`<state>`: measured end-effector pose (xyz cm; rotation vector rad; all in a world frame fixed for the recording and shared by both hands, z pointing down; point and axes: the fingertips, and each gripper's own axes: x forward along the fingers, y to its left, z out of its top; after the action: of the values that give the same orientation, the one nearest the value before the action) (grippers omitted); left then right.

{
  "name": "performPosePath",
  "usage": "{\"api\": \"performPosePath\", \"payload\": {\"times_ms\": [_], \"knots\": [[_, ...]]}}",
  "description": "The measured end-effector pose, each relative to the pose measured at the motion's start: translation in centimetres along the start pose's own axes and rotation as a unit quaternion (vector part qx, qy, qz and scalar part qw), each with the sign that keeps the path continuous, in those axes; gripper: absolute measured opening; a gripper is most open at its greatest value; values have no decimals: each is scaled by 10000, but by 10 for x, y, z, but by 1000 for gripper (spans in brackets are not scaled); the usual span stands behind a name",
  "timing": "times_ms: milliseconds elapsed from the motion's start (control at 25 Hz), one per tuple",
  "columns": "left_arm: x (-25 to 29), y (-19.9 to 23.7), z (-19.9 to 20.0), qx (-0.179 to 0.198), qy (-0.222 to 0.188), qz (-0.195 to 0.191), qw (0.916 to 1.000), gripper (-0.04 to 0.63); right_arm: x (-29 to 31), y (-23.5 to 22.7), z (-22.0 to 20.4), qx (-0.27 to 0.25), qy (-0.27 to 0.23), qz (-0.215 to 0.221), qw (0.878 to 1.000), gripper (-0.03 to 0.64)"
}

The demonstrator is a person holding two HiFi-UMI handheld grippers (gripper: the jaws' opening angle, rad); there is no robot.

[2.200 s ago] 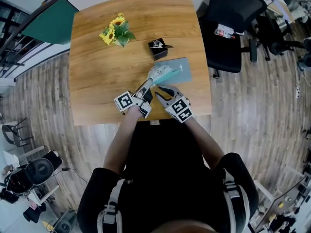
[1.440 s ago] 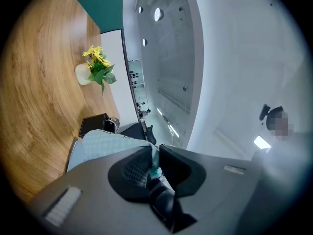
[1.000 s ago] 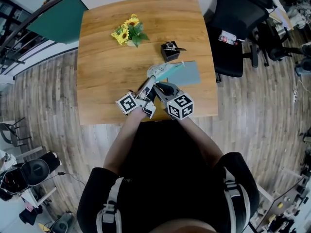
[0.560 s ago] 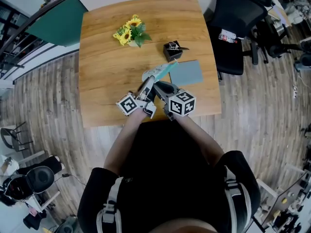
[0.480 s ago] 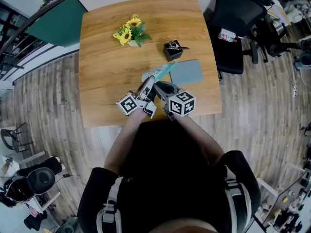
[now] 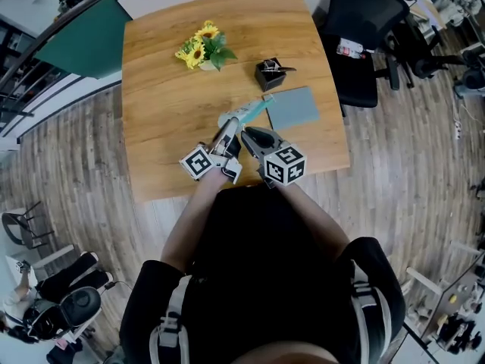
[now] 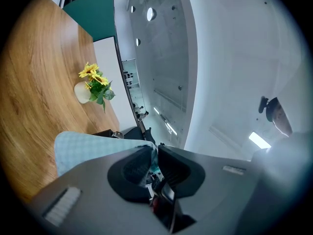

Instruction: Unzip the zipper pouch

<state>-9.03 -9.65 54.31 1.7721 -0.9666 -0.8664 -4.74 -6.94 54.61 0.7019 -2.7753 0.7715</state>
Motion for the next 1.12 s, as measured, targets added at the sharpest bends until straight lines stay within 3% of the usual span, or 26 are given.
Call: {"api": "performPosePath", "payload": {"times_ms": [240,480,1120], "knots": [[-10,0,-3,-33,201,-34,9998,32,-1,9,-3,-409,-115,-280,9987,40],[-17,-2,-5,-15,387,-98,9992,32,-2,11,-6,-470,-225,-582,9969,9],[-28,2,-9,-225,624,-143,9977,22,-4,11,-9,-1040,-121,-1140,9880,12]]}}
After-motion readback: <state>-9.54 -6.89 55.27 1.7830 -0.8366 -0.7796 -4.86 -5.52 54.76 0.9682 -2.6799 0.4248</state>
